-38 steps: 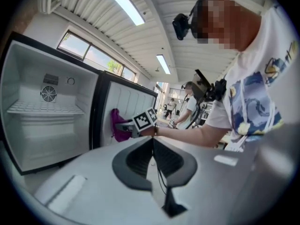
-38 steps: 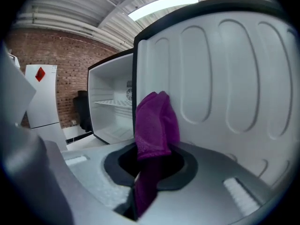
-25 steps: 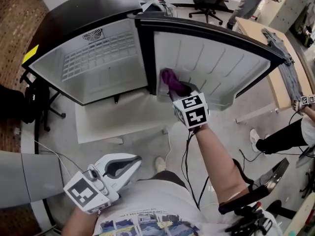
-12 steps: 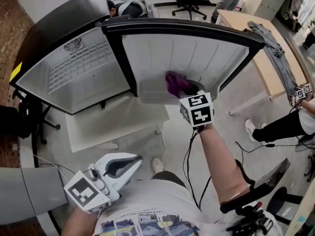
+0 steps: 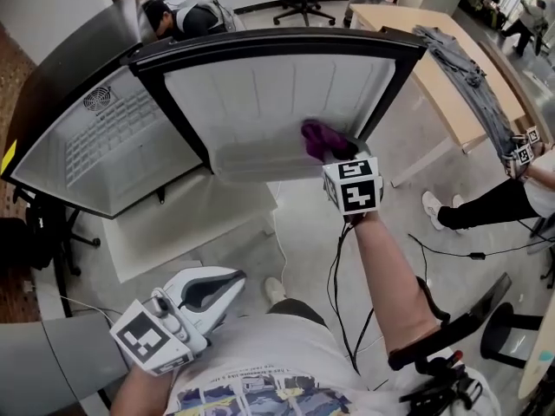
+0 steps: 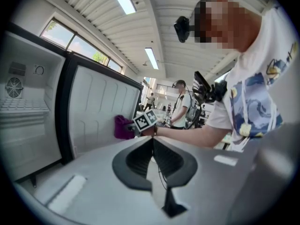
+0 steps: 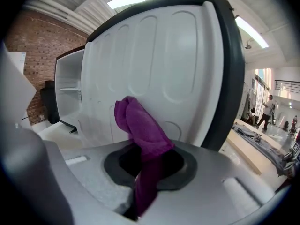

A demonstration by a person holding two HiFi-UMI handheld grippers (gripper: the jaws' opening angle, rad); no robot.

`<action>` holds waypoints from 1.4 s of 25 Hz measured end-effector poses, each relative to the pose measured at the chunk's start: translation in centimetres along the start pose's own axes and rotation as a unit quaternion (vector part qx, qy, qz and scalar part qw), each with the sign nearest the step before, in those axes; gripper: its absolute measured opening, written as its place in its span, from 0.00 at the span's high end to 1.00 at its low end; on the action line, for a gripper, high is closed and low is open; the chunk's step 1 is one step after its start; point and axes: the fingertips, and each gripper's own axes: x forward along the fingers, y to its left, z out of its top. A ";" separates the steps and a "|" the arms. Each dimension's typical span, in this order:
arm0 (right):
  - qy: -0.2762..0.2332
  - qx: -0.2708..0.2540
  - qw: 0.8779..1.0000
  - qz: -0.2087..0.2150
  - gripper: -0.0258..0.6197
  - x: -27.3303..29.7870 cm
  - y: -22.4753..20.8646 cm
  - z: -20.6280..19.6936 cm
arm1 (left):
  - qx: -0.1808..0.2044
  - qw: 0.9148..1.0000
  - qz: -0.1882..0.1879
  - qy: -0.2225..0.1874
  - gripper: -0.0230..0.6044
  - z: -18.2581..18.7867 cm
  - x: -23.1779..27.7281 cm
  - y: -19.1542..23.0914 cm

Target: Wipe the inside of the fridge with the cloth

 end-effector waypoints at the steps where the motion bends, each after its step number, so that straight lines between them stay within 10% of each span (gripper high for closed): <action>1: -0.001 0.002 1.000 -0.005 0.88 -0.2 -0.4 -0.1 | 0.001 1.000 -0.003 0.002 0.95 -0.1 0.2 -0.1; 21: -0.039 0.015 0.997 -0.067 0.88 -5.9 -4.1 0.2 | 0.005 0.999 -0.036 0.000 0.95 -0.2 1.3 -1.8; 35: -0.044 -0.009 0.996 0.073 0.88 -5.3 12.4 1.2 | -0.020 0.999 -0.036 -0.013 0.95 -0.3 -4.0 -2.4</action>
